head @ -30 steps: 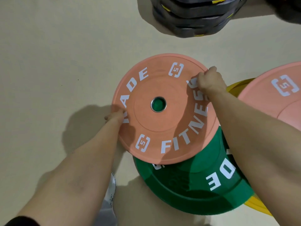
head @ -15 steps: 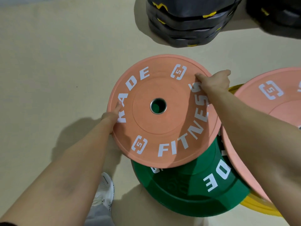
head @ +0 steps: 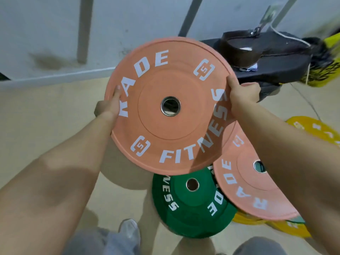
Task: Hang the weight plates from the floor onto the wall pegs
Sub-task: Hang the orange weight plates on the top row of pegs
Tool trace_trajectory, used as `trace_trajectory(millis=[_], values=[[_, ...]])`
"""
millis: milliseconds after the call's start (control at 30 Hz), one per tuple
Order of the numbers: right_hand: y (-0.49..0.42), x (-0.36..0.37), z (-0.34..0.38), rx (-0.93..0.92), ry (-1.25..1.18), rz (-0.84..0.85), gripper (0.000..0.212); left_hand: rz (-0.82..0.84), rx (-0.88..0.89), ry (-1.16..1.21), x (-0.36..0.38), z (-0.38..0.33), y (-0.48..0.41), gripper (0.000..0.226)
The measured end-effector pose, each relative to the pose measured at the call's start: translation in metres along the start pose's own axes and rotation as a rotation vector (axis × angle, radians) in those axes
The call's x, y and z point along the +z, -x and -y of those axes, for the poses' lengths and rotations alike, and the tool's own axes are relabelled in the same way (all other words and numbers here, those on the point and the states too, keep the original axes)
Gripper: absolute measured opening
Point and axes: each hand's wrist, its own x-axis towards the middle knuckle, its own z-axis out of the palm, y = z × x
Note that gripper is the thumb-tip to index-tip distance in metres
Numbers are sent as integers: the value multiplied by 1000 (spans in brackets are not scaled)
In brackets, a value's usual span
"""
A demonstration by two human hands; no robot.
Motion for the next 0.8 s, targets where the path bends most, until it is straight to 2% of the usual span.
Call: trace_trajectory(millis=[200, 367, 533, 700, 800], values=[[87, -81, 203, -48, -49, -116, 52, -22, 30, 139, -111, -183, 90, 108], [164, -139, 380, -72, -111, -191, 53, 12, 96, 238, -219, -335, 156, 104], [236, -178, 515, -107, -206, -253, 56, -3, 226, 322, -314, -462, 214, 84], [284, -205, 620, -212, -343, -290, 79, 2, 350, 413, -396, -563, 255, 82], [299, -218, 673, -283, -385, -291, 80, -28, 418, 454, -427, -608, 279, 77]])
